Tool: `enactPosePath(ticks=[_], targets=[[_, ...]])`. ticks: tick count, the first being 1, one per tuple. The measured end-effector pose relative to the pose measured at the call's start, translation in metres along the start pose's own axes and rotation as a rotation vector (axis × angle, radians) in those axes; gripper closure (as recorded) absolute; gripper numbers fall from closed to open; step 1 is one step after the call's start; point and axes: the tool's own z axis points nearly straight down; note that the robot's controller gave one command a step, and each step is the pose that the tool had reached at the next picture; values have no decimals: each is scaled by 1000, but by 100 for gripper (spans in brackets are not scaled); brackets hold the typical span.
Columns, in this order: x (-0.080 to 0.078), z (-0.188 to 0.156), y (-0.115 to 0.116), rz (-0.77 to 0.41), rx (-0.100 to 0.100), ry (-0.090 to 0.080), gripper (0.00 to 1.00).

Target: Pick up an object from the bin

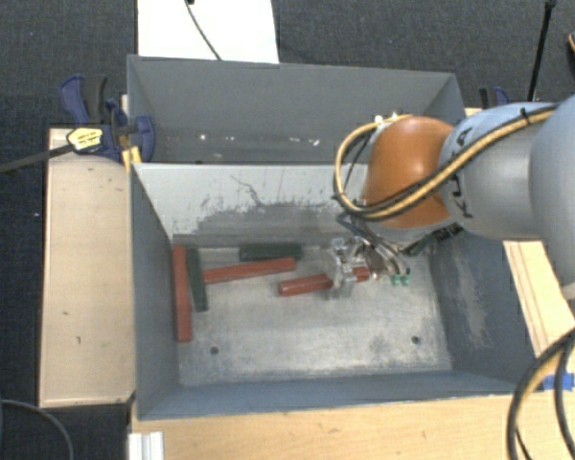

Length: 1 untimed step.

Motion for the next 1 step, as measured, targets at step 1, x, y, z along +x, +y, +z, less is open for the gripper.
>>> enactPosePath(ticks=[1], targets=[[4,-145,-21,-327,3,-8,100]])
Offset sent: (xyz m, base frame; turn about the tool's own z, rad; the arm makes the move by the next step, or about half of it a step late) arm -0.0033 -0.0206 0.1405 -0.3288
